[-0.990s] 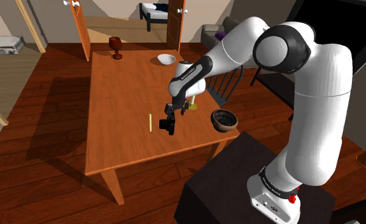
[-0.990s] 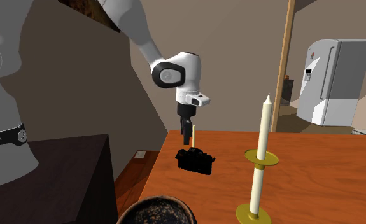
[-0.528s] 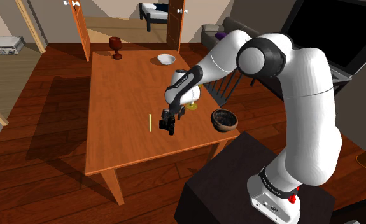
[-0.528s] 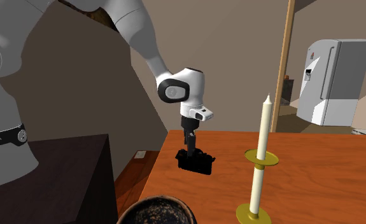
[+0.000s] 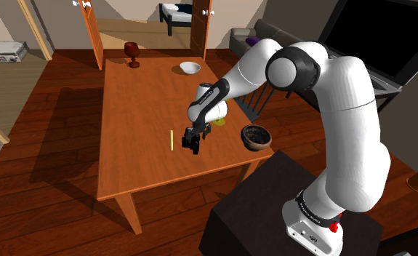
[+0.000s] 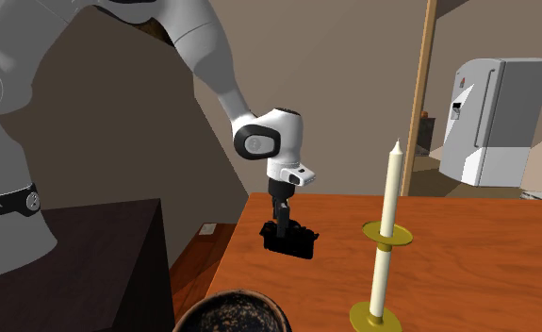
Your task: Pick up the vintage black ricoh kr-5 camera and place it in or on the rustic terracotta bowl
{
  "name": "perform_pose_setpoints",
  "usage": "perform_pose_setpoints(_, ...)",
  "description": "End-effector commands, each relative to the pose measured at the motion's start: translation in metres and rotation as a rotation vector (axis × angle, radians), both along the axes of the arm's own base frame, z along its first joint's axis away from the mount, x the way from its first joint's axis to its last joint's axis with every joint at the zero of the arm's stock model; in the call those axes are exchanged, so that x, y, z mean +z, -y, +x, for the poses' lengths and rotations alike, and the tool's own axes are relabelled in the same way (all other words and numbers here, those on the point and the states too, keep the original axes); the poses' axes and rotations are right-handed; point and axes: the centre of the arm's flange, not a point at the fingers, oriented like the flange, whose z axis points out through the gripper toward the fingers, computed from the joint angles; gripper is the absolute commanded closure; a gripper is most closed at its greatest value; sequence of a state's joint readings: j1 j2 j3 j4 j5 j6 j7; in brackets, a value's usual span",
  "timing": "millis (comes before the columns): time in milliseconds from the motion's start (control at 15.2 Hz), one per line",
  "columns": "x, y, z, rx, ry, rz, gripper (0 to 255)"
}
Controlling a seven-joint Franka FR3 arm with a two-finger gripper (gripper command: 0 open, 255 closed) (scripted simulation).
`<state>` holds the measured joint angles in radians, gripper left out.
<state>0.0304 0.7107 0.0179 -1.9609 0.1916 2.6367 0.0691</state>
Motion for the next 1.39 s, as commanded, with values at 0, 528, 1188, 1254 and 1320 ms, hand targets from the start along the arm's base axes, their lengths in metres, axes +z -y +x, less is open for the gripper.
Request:
perform_pose_setpoints(0, 0.0, 0.0, 0.0, 0.0, 0.0, 0.0, 0)
perform_pose_setpoints(528, 0.0, 0.0, 0.0, 0.0, 0.0, 0.0, 255)
perform_pose_setpoints(1188, 0.037, 0.0, 0.0, 0.0, 0.0, 0.0, 255)
perform_pose_setpoints(1254, 0.042, 0.0, 0.0, 0.0, 0.0, 0.0, 255)
perform_pose_setpoints(1320, 0.047, 0.0, 0.0, 0.0, 0.0, 0.0, 255)
